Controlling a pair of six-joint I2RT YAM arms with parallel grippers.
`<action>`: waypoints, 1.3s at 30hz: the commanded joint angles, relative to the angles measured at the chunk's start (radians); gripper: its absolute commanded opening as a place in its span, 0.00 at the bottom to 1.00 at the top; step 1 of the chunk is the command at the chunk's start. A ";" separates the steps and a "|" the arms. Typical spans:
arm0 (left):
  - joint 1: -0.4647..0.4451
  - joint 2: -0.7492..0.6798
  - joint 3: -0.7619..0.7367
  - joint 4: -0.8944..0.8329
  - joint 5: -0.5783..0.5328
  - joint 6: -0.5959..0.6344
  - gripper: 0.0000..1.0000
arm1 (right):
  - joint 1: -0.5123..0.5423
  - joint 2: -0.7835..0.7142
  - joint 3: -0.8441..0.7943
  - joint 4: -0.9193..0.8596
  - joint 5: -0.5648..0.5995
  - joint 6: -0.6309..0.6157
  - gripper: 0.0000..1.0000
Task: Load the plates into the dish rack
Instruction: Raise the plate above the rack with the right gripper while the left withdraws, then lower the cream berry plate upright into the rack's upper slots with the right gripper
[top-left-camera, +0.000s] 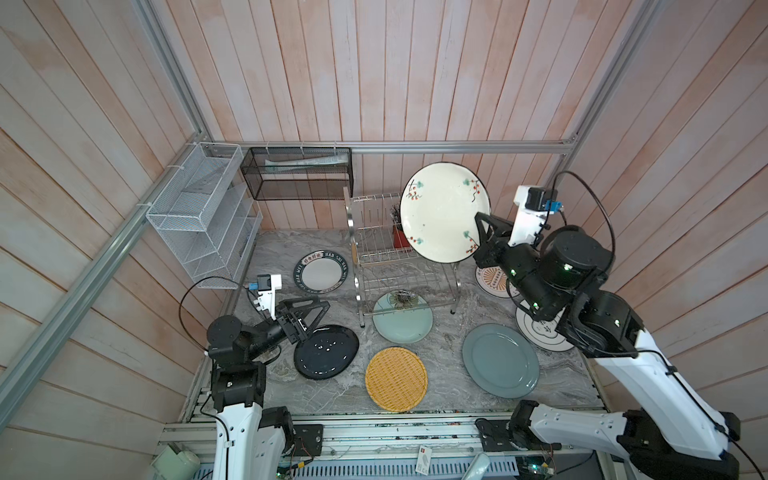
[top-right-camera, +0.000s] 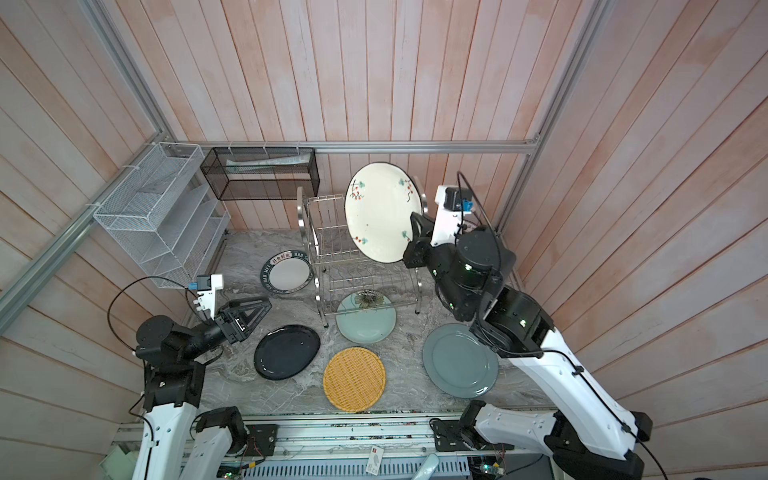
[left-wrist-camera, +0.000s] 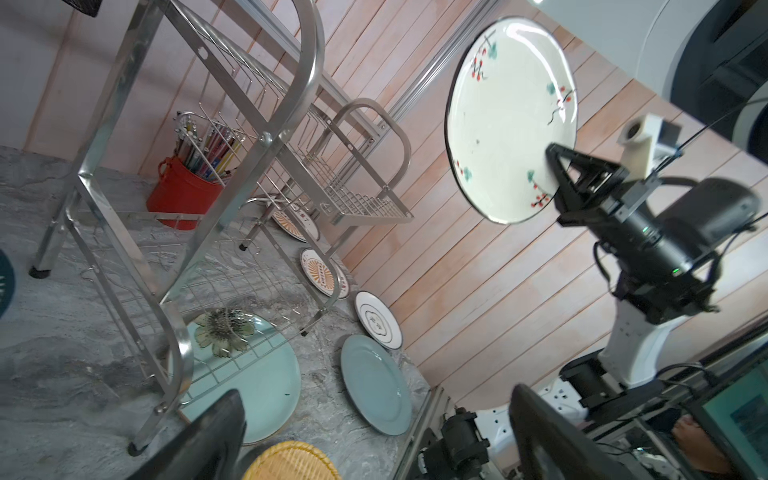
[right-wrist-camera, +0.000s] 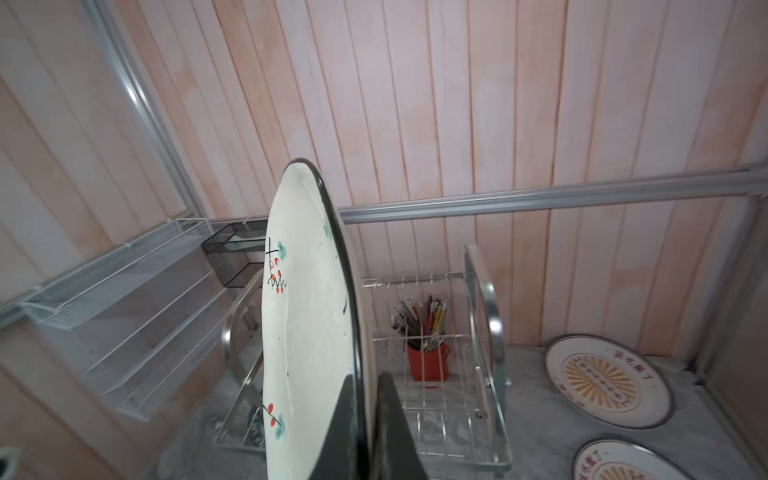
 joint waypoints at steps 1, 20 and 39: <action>-0.024 0.009 0.033 -0.229 -0.141 0.242 1.00 | -0.005 0.110 0.155 0.196 0.247 -0.222 0.00; -0.089 -0.012 0.053 -0.292 -0.260 0.357 1.00 | -0.240 0.484 0.432 0.017 0.189 -0.371 0.00; -0.090 -0.025 0.045 -0.286 -0.264 0.348 1.00 | -0.284 0.490 0.328 -0.008 0.123 -0.315 0.00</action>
